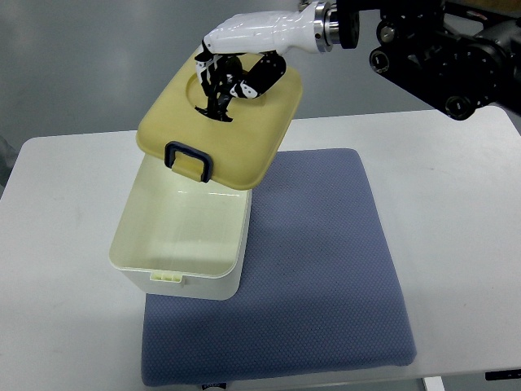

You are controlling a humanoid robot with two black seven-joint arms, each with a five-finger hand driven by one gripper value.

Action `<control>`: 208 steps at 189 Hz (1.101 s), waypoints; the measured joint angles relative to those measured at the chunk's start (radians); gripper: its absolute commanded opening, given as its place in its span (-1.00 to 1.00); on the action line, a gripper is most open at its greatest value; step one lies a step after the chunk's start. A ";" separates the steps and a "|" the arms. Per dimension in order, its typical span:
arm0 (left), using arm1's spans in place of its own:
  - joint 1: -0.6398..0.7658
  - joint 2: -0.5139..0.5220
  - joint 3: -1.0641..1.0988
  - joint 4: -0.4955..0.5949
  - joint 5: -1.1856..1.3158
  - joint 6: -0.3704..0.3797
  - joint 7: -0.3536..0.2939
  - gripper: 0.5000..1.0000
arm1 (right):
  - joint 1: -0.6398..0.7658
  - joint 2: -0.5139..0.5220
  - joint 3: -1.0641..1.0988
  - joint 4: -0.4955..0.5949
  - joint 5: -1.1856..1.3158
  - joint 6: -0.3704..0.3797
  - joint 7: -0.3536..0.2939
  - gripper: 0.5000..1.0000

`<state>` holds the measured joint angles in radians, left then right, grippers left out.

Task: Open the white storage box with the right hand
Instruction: 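Lift the yellow lid off the white box with the right hand, then lower the yellow lid onto the blue mat beside the box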

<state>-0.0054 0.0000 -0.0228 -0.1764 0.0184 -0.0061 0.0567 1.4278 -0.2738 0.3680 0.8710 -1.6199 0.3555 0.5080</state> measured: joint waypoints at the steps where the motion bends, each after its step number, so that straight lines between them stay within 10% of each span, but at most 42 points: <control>1: 0.000 0.000 0.000 0.000 0.000 0.000 0.000 1.00 | 0.000 -0.002 0.000 -0.002 0.000 0.000 0.000 -1.00; 120: 0.000 0.000 0.000 0.000 0.000 0.000 0.000 1.00 | -0.187 -0.112 -0.004 -0.291 0.000 -0.049 0.005 -1.00; 208: 0.000 0.000 0.000 0.000 0.000 0.000 0.000 1.00 | -0.343 -0.094 -0.021 -0.305 -0.002 -0.097 0.030 -1.00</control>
<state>-0.0056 0.0000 -0.0226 -0.1764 0.0184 -0.0061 0.0567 1.0847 -0.3681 0.3469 0.5660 -1.6222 0.2580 0.5377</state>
